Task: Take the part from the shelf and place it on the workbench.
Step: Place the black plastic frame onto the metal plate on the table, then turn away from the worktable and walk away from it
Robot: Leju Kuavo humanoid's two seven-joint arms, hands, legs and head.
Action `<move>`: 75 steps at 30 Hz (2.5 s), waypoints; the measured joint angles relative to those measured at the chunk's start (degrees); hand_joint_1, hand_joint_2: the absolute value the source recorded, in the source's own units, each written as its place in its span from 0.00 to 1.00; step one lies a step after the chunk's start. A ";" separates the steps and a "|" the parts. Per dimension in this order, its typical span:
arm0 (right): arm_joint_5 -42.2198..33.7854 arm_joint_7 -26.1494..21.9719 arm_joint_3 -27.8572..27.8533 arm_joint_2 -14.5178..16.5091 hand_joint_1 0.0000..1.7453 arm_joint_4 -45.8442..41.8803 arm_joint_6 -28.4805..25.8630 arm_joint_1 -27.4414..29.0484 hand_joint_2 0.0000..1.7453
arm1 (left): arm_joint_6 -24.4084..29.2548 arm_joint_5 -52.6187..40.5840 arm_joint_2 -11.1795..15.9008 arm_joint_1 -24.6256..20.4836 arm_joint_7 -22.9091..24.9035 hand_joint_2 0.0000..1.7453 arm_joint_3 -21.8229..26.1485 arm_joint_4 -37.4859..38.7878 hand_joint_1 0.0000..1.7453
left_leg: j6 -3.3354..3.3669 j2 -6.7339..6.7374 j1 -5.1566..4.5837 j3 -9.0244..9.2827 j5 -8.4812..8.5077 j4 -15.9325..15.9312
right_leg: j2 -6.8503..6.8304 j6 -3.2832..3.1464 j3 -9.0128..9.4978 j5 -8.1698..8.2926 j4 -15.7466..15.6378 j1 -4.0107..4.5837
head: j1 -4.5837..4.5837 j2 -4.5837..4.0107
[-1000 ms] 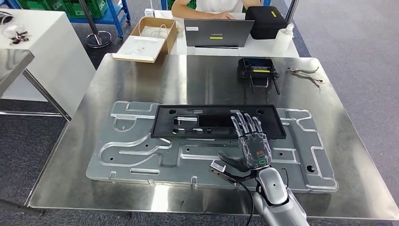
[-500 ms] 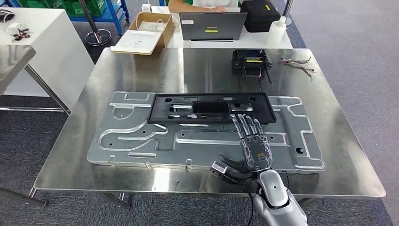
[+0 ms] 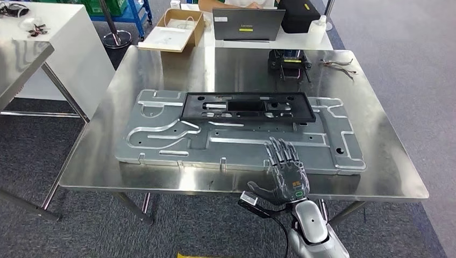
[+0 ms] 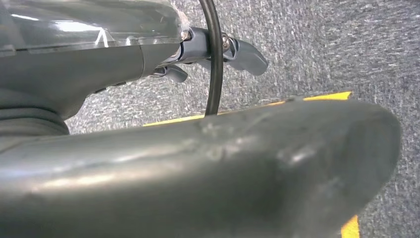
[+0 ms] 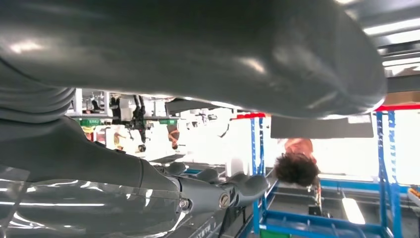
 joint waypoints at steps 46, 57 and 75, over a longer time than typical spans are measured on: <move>-50.80 -39.37 -46.65 10.94 0.00 32.96 11.16 12.21 0.00 | 1.99 0.71 -1.84 0.81 -0.68 0.00 8.53 0.00 0.00 | -1.69 0.45 -0.45 -9.65 6.17 2.43 | -0.33 -2.00 12.39 -7.92 -4.02 0.33 | -0.02 0.00; -49.53 -23.73 -58.49 9.31 0.00 51.48 12.91 10.05 0.00 | 2.01 -0.11 -1.92 0.88 -0.78 0.00 9.54 -0.02 0.00 | -1.78 0.01 -0.21 1.34 -1.84 1.65 | -0.72 -1.41 2.87 -1.83 -0.57 0.55 | -0.13 0.00; -47.40 -3.44 -61.85 9.10 0.00 57.84 15.55 9.26 0.00 | 1.97 -1.02 -2.05 1.06 -1.31 0.00 10.09 -0.02 0.00 | -1.41 0.69 -0.24 -10.17 8.79 1.34 | -0.08 -1.06 15.06 -10.49 -4.01 0.23 | -0.10 0.00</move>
